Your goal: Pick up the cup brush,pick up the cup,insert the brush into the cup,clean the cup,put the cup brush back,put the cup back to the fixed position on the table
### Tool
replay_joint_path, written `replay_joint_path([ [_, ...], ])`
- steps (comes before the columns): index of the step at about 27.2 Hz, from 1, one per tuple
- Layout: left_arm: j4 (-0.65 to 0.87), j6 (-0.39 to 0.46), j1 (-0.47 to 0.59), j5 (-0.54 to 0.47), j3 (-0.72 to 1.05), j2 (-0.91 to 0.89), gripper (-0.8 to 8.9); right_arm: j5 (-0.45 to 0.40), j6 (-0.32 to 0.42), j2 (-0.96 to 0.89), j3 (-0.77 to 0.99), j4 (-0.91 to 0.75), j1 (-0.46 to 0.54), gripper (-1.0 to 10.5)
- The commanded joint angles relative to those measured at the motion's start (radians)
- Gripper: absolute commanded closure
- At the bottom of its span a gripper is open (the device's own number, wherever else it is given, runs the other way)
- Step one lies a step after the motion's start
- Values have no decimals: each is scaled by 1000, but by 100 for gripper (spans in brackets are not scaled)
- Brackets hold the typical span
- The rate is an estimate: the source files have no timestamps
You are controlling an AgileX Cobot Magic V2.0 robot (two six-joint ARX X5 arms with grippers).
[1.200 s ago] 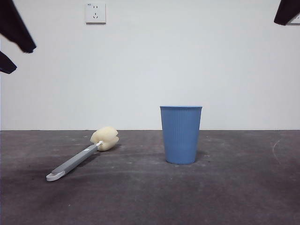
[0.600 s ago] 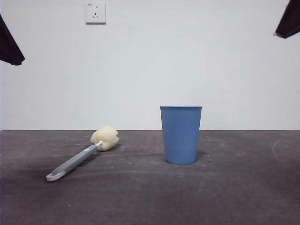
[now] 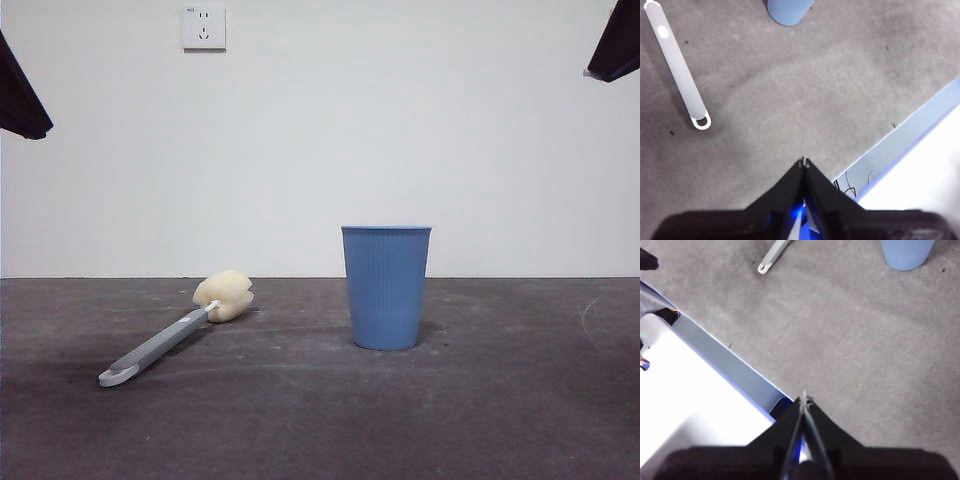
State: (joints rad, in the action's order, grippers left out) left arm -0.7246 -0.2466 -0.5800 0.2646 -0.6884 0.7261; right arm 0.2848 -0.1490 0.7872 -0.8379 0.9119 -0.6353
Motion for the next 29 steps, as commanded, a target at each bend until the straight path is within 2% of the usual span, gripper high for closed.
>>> replay_joint_path([
  [1, 42, 71, -3, -79, -1, -4, 816, -3, 0, 0, -1, -5, -2, 942],
  [2, 91, 122, 0, -139, -1, -17, 816, -3, 0, 0, -1, -5, -2, 942],
  [3, 193, 217, 15, -212, 0, -29, 816, -3, 0, 0, -1, -5, -2, 942],
  [4, 293, 291, 39, -230, 0, -38, 816, -3, 0, 0, -1, -5, -2, 942],
  [6, 478, 404, 132, -171, 2, -63, 817, -3, 0, 0, -1, -5, -2, 942],
  [8, 594, 463, 266, -92, 11, -89, 816, -3, 0, -1, -1, -5, -2, 942],
  [12, 655, 465, 496, -82, 129, -205, 816, -3, 0, -1, -1, -5, -2, 942],
  [16, 712, 461, 601, -87, 294, -320, 816, -3, 0, -2, -1, -5, -2, 942],
  [22, 754, 423, 659, -92, 524, -478, 816, -3, 0, -2, -1, -5, -2, 942],
  [29, 722, 343, 660, -105, 675, -614, 816, -3, 0, -2, -1, -5, -2, 942],
])
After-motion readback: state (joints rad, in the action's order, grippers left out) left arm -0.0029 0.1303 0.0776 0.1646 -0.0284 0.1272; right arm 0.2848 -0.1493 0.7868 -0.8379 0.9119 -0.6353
